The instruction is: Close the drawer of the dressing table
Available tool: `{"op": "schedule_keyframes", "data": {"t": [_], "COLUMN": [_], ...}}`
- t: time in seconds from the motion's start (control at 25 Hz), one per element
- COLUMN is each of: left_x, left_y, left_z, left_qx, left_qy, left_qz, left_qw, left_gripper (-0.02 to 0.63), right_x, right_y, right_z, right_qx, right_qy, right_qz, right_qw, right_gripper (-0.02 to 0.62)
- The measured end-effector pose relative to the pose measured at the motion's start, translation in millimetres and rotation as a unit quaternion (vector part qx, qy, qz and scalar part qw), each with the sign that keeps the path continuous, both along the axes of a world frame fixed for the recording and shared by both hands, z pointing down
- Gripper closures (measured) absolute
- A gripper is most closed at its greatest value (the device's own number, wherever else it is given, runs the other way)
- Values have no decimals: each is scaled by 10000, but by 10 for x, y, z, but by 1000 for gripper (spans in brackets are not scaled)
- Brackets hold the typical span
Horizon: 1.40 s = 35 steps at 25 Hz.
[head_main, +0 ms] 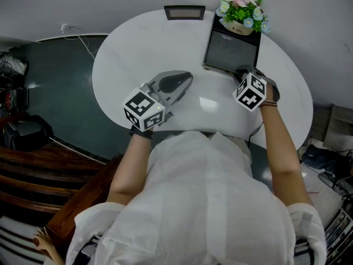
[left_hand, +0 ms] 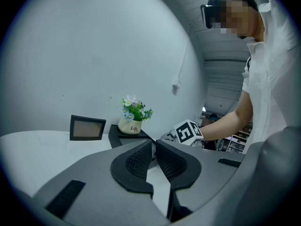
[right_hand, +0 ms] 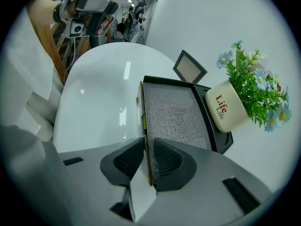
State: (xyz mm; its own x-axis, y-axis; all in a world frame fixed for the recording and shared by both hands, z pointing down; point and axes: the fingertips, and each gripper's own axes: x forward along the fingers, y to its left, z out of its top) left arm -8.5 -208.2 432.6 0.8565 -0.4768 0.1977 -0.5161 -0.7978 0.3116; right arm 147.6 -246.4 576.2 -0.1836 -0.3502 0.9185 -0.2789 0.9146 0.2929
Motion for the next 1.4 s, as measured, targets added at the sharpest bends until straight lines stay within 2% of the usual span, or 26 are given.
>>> {"op": "schedule_keyframes", "data": {"t": [0.24, 1.16, 1.4], "left_x": [-22, -114, -171], "left_y": [-1, 66, 85], "left_z": [5, -35, -78], "left_qx": [-4, 82, 131], "left_qy": [27, -24, -64], "left_qz": [-18, -99, -140], "left_qw": [10000, 9999, 9998], "left_gripper": [574, 572, 572], "right_x": [-4, 9, 47], "right_y": [-16, -55, -40], "right_z": [-1, 15, -33], "right_qx": [-32, -115, -55], "right_qy": [37, -22, -183], "right_qz": [52, 268, 545], "right_qw": [10000, 9996, 9983], "right_gripper": [538, 531, 531]}}
